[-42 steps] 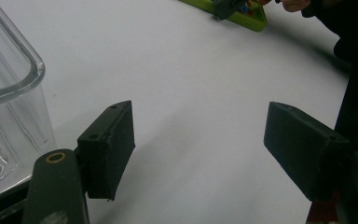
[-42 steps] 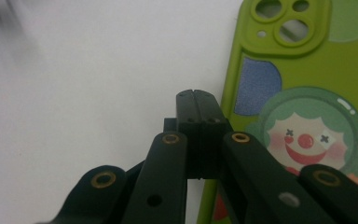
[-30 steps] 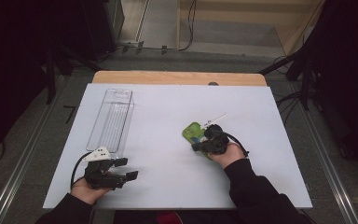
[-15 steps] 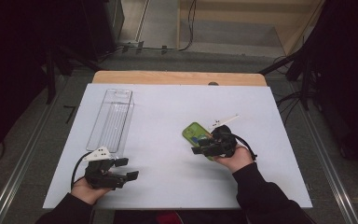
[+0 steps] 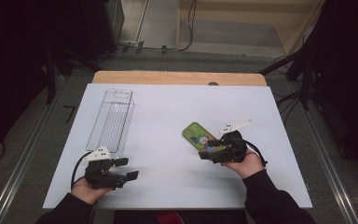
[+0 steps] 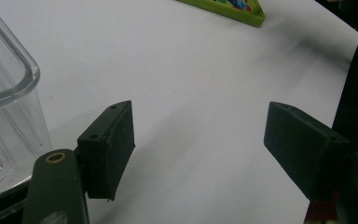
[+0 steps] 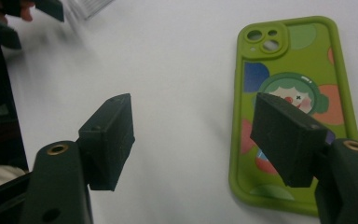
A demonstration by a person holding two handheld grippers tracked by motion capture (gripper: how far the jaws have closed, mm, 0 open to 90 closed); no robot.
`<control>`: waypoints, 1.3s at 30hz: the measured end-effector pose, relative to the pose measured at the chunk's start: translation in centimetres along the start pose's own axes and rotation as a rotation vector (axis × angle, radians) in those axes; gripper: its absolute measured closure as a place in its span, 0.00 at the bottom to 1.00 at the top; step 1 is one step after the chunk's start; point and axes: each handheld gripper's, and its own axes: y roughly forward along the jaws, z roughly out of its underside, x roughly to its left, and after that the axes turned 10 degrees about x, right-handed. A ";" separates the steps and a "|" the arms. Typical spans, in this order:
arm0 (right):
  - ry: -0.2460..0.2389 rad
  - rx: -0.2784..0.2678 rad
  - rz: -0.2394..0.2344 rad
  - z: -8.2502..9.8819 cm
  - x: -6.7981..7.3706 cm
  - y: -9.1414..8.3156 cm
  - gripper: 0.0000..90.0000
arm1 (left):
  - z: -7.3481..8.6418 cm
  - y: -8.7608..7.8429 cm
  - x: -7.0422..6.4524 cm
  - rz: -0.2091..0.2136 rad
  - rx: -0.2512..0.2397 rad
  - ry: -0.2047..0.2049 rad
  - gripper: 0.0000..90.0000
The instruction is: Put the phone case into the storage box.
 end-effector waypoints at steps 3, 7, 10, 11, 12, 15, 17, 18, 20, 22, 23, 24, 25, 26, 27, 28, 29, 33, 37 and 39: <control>0.002 -0.004 0.013 0.5 0.1 -0.2 0.30 | 0.0 0.0 0.0 -0.002 0.000 0.001 0.28; 0.006 -0.001 0.031 1.3 0.1 -0.5 0.30 | 0.0 0.0 0.0 -0.007 -0.001 0.002 0.28; 0.014 -0.004 0.031 1.6 0.1 -0.6 0.29 | 0.0 0.0 0.0 -0.008 -0.001 0.002 0.28; 0.017 -0.004 0.035 1.8 0.1 -0.7 0.29 | 0.0 0.0 0.0 -0.010 -0.003 0.001 0.28; 0.018 -0.007 0.043 2.3 0.1 -0.8 0.28 | 0.0 0.0 0.0 -0.010 -0.003 0.001 0.28; 0.020 -0.013 0.044 2.7 0.1 -0.9 0.27 | 0.0 -0.1 0.1 -0.009 -0.002 0.002 0.28; 0.026 -0.020 0.048 3.2 0.1 -1.0 0.27 | 0.0 0.0 0.1 -0.011 0.000 0.004 0.28; 0.033 -0.018 0.052 3.6 0.1 -1.1 0.26 | 0.0 0.0 0.0 -0.010 -0.002 0.002 0.28; 0.031 -0.016 0.059 3.7 0.0 -1.2 0.26 | 0.0 0.0 0.0 -0.010 -0.003 0.003 0.28; 0.033 -0.010 0.072 4.1 0.1 -1.3 0.24 | 0.0 0.0 0.0 -0.011 -0.001 0.003 0.28; 0.038 -0.010 0.074 4.3 0.0 -1.3 0.20 | 0.0 0.0 0.0 -0.012 -0.001 0.003 0.28; 0.038 -0.010 0.074 4.3 0.0 -1.3 0.20 | 0.0 0.0 0.1 -0.012 0.000 0.004 0.28; 0.041 -0.012 0.076 4.5 0.0 -1.4 0.19 | 0.0 0.0 0.0 -0.012 -0.001 0.003 0.28; 0.041 -0.012 0.078 4.7 0.0 -1.4 0.19 | 0.0 0.0 0.1 -0.012 0.000 0.003 0.28; 0.042 -0.013 0.080 4.9 0.0 -1.5 0.19 | 0.0 0.0 0.0 -0.012 -0.002 0.001 0.28; 0.047 -0.014 0.079 5.1 0.0 -1.6 0.19 | 0.0 0.0 0.0 -0.013 -0.002 0.001 0.28; 0.051 -0.018 0.080 5.5 0.0 -1.8 0.18 | 0.0 0.0 0.1 -0.013 0.000 0.003 0.28; 0.054 -0.017 0.083 6.2 -0.1 -2.1 0.18 | 0.0 0.0 0.1 -0.014 -0.001 0.002 0.28; 0.066 -0.006 0.076 7.0 -0.1 -2.3 0.16 | 0.0 0.0 0.1 -0.013 0.000 0.003 0.28; 0.069 -0.006 0.070 7.3 -0.1 -2.3 0.14 | 0.0 0.0 0.1 -0.014 -0.001 0.004 0.28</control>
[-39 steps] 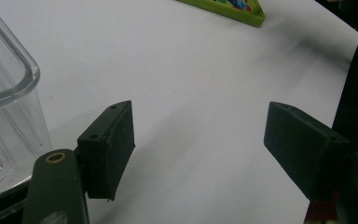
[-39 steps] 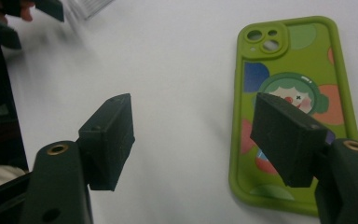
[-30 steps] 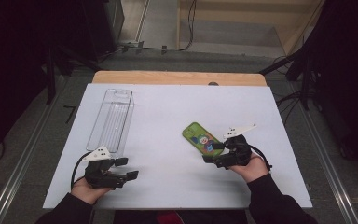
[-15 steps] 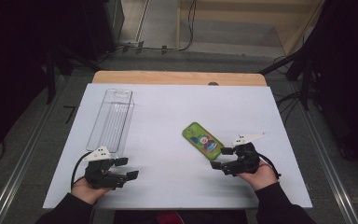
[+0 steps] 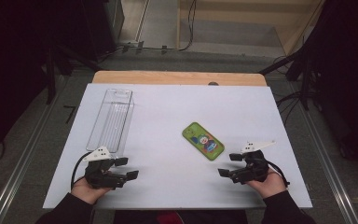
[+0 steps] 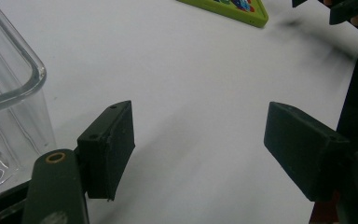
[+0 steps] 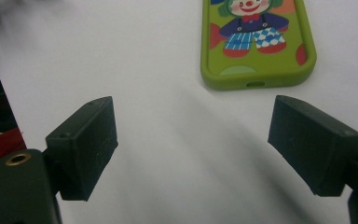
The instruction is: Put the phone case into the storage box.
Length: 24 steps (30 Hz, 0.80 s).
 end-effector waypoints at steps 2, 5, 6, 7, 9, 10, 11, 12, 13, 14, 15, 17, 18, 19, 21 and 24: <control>-0.004 0.004 0.001 0.2 0.0 -0.1 0.13 | 0.0 0.0 0.0 0.000 -0.001 -0.001 0.28; -0.006 0.007 -0.002 0.3 0.0 -0.1 0.13 | 0.0 0.0 0.0 -0.001 -0.003 -0.003 0.28; -0.003 0.008 -0.002 0.4 -0.1 -0.1 0.13 | 0.0 0.0 0.0 -0.002 -0.001 -0.003 0.28; -0.002 0.008 0.000 0.4 -0.1 0.0 0.13 | 0.0 0.1 0.0 -0.001 -0.002 -0.005 0.28; 0.004 0.002 0.000 0.4 -0.3 -0.1 0.13 | 0.0 0.1 0.0 -0.001 -0.002 -0.004 0.28; 0.005 -0.007 0.001 0.3 -0.4 -0.1 0.13 | 0.0 0.1 0.0 0.000 -0.002 -0.004 0.28; 0.009 -0.011 0.006 0.2 -0.5 -0.1 0.13 | 0.0 0.1 0.0 0.001 -0.001 -0.002 0.28; 0.008 -0.014 0.011 0.1 -0.6 -0.2 0.13 | 0.0 0.1 0.0 0.001 0.003 0.001 0.28; 0.011 -0.022 0.017 -0.1 -0.8 -0.4 0.13 | -0.1 0.1 0.0 0.002 0.003 0.001 0.28; 0.014 -0.032 0.018 -0.1 -0.9 -0.5 0.13 | -0.1 0.1 0.0 0.002 0.003 0.002 0.28; 0.023 -0.040 0.019 -0.2 -1.1 -0.6 0.13 | -0.1 0.1 0.0 0.002 0.002 0.002 0.28; 0.036 -0.039 0.024 -0.3 -1.5 -0.5 0.13 | -0.1 0.1 0.0 0.001 0.002 0.002 0.28; 0.036 -0.039 0.024 -0.3 -1.5 -0.5 0.13 | -0.1 0.1 0.0 0.002 0.003 0.001 0.28; 0.039 -0.031 0.028 -0.5 -1.7 -0.4 0.13 | -0.1 0.1 0.0 0.002 0.002 -0.001 0.28; 0.042 -0.030 0.037 -0.7 -1.9 -0.3 0.13 | -0.1 0.1 0.0 0.001 0.002 -0.001 0.28; 0.039 -0.029 0.042 -1.3 -2.0 -0.2 0.13 | -0.1 0.1 0.0 0.001 0.004 0.000 0.28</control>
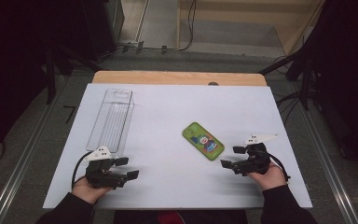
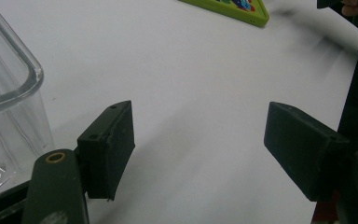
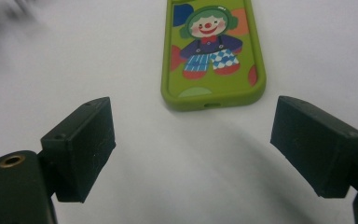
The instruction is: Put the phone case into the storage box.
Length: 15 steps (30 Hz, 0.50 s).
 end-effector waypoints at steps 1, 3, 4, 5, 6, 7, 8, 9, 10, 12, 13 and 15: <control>0.000 0.000 0.000 0.0 0.0 0.0 0.13 | 0.0 0.0 0.0 0.001 0.000 -0.001 0.28; 0.003 0.008 -0.001 -0.5 -0.1 0.0 0.13 | 0.0 0.0 0.0 0.002 0.000 0.000 0.28; 0.001 -0.001 0.006 -1.0 -0.1 0.0 0.13 | 0.0 0.0 0.0 0.002 0.000 -0.001 0.28; 0.001 -0.001 0.006 -1.0 -0.1 0.0 0.13 | 0.0 0.0 0.0 0.002 -0.002 -0.003 0.28; 0.001 -0.004 0.001 -1.2 -0.1 0.0 0.13 | 0.0 0.0 0.0 0.003 -0.003 -0.005 0.28; -0.002 -0.006 0.000 -1.5 -0.1 0.0 0.13 | 0.0 0.0 0.0 0.003 -0.002 -0.004 0.28; -0.007 0.004 0.007 -1.7 0.0 0.2 0.13 | 0.0 0.0 0.0 0.002 -0.003 -0.007 0.28; -0.012 0.011 0.011 -1.8 0.1 0.3 0.13 | 0.0 0.0 0.0 0.004 -0.004 -0.009 0.28; -0.013 0.012 0.009 -2.2 0.1 0.5 0.03 | 0.0 -0.1 0.1 0.003 -0.002 -0.010 0.28; -0.012 0.001 -0.001 -2.4 0.1 0.6 0.00 | 0.0 -0.1 0.0 0.004 -0.004 -0.011 0.28; -0.013 -0.003 -0.024 -2.7 0.0 0.5 0.00 | 0.0 -0.1 0.0 0.004 -0.004 -0.011 0.28; -0.002 -0.005 -0.025 -3.3 -0.2 0.7 0.00 | 0.0 0.0 0.0 0.002 -0.005 -0.011 0.28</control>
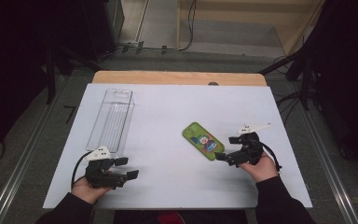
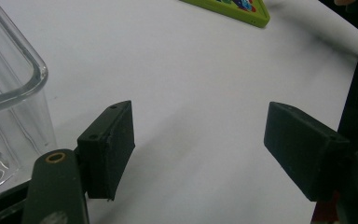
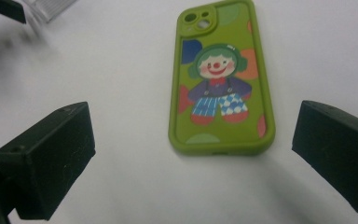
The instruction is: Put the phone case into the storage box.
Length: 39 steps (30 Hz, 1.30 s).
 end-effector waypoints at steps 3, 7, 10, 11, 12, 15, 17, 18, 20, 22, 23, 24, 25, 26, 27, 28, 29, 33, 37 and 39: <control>0.001 0.007 0.010 -0.4 -0.1 0.2 0.00 | 0.0 0.0 0.0 0.000 0.001 0.000 0.28; -0.010 0.010 0.045 -1.2 -0.2 0.5 0.00 | 0.0 -0.1 0.0 0.002 0.000 0.001 0.28; -0.014 0.003 0.053 -1.8 -0.2 0.6 0.00 | 0.0 -0.1 0.0 -0.001 0.003 0.004 0.28; -0.019 -0.003 0.053 -2.2 -0.2 0.7 0.00 | 0.0 -0.1 0.0 -0.002 0.003 0.004 0.28; -0.019 -0.003 0.053 -2.2 -0.2 0.7 0.00 | 0.0 -0.1 0.0 -0.003 0.003 0.005 0.28; -0.029 0.004 0.062 -2.6 -0.1 1.0 0.00 | 0.0 -0.1 0.0 -0.002 0.001 0.004 0.28; -0.033 0.010 0.061 -2.8 -0.1 1.2 0.00 | 0.0 -0.1 0.0 -0.002 0.001 0.005 0.28; -0.038 0.016 0.069 -3.1 0.0 1.4 0.00 | 0.0 -0.1 0.0 -0.002 0.001 0.005 0.28; -0.040 0.017 0.071 -3.2 0.0 1.5 0.00 | 0.0 -0.1 0.0 -0.002 0.000 0.005 0.28; -0.042 0.018 0.076 -3.5 0.1 1.7 0.00 | 0.0 -0.1 0.0 -0.002 0.000 0.005 0.28; -0.045 0.021 0.076 -3.7 0.0 1.8 0.00 | 0.0 -0.1 0.0 -0.002 0.000 0.005 0.28; -0.048 0.023 0.077 -3.8 0.0 1.9 0.00 | 0.0 -0.1 0.0 -0.002 0.001 0.005 0.28; -0.050 0.025 0.078 -3.9 0.0 2.0 0.00 | 0.0 -0.1 0.0 -0.001 0.001 0.005 0.28; -0.051 0.031 0.079 -4.1 0.0 2.1 0.00 | 0.0 -0.1 0.0 -0.001 0.001 0.005 0.28; -0.052 0.034 0.080 -4.2 0.0 2.2 0.00 | 0.0 -0.1 0.0 -0.002 0.001 0.005 0.28; -0.059 0.033 0.082 -4.3 0.0 2.3 0.00 | 0.0 -0.1 0.0 -0.002 0.001 0.006 0.28; -0.059 0.037 0.085 -4.4 0.0 2.4 0.00 | 0.0 -0.1 0.0 -0.002 0.002 0.006 0.28; -0.055 0.034 0.092 -4.7 0.1 2.7 0.00 | 0.0 -0.1 0.0 -0.002 0.002 0.006 0.28; -0.063 0.045 0.093 -5.1 0.1 3.2 0.00 | 0.0 -0.1 0.0 -0.002 0.003 0.006 0.28; -0.067 0.044 0.092 -5.3 0.1 3.4 0.00 | 0.0 -0.1 0.0 -0.002 0.002 0.006 0.28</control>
